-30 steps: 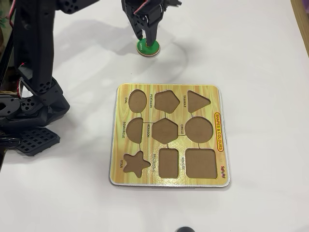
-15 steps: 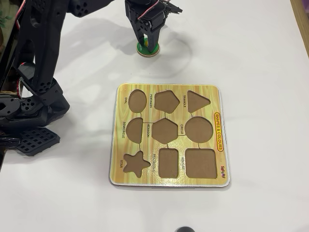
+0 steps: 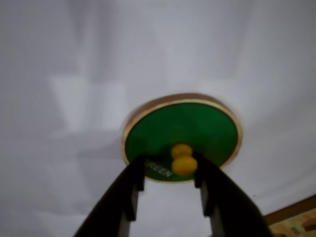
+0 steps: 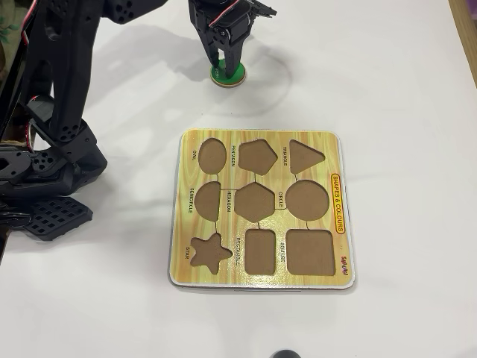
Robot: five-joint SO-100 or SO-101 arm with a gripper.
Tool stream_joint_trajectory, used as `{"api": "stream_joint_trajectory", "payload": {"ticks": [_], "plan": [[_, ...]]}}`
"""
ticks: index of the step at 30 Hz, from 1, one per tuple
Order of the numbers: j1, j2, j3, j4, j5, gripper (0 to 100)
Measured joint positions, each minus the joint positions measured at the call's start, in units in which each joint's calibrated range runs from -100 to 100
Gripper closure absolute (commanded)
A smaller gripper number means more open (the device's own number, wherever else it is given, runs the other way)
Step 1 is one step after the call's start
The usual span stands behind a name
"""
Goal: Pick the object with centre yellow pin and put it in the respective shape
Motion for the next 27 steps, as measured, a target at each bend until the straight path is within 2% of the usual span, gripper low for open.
{"api": "stream_joint_trajectory", "payload": {"ticks": [27], "plan": [[1.40, 1.72, -0.90, 0.09, 0.00, 88]]}}
